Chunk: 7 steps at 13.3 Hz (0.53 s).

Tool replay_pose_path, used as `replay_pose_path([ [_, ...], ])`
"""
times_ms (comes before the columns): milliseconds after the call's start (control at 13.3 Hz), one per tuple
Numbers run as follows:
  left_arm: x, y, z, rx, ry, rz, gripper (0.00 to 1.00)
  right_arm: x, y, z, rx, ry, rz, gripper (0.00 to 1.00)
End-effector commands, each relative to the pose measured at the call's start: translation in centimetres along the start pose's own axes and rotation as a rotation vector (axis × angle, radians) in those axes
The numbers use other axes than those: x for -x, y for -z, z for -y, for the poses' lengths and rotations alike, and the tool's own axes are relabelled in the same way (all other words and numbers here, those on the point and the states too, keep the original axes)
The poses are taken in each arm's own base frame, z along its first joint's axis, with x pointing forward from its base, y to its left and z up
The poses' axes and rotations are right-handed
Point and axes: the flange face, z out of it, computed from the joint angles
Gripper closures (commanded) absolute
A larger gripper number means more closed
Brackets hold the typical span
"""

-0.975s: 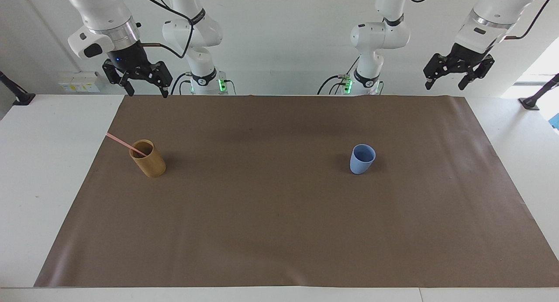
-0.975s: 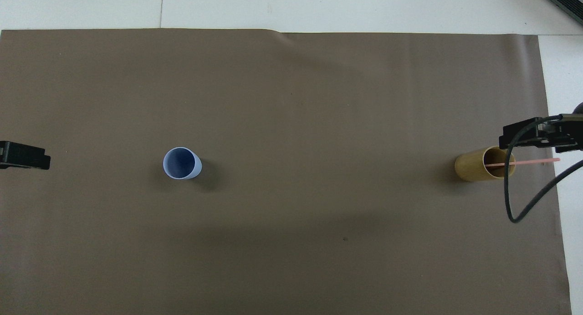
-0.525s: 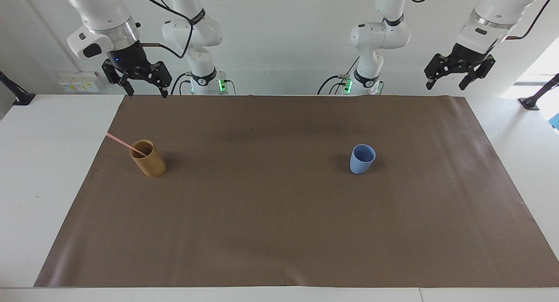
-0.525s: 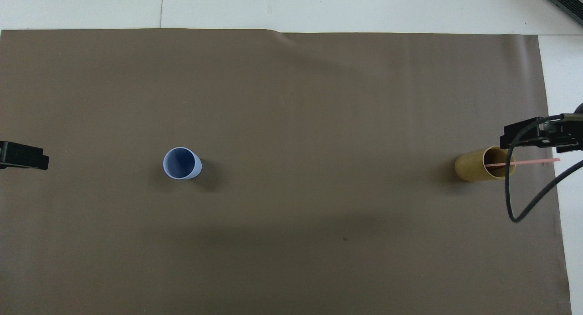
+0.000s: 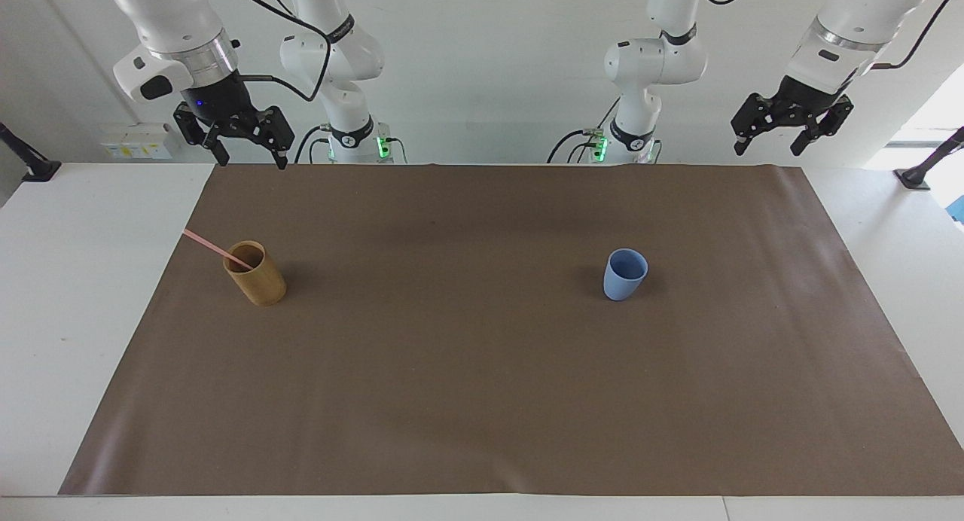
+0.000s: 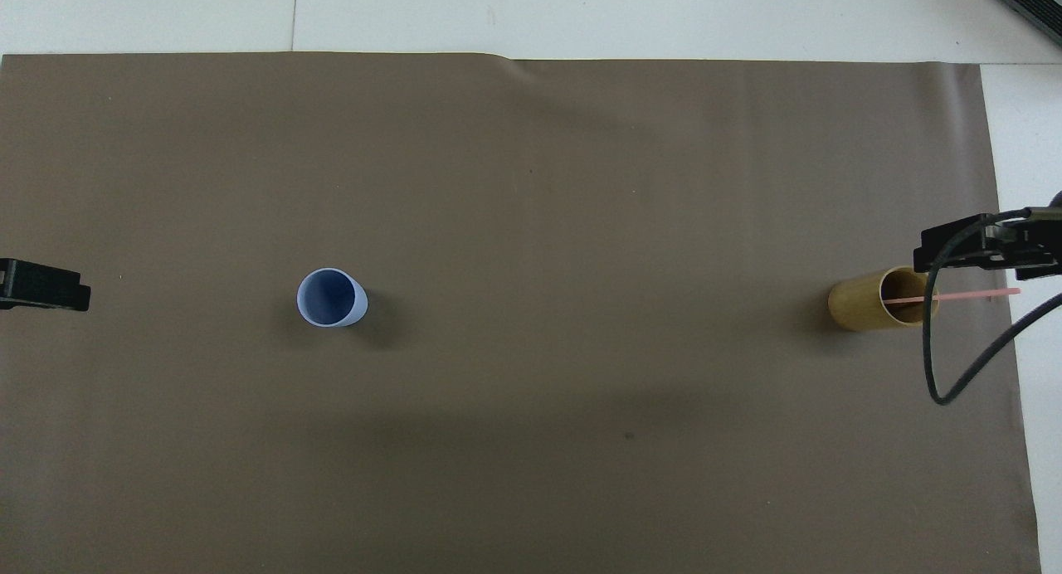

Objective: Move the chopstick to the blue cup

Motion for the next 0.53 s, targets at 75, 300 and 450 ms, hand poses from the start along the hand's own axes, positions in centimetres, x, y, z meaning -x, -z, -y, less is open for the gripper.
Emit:
replay_pose_path([
  [75,0.9,-0.1,0.3,0.019,0.006,0.005,0.0,0.8,-0.3,-0.3,-0.005,-0.028,0.017,0.0],
  [300,0.8,-0.9,0.2,0.032,0.005,0.013,0.0,0.8,-0.3,-0.4,-0.005,-0.032,0.016,0.0],
  [450,0.4,-2.8,0.1,0.033,0.007,0.0,0.0,0.6,-0.2,-0.4,-0.007,-0.032,0.001,0.0],
])
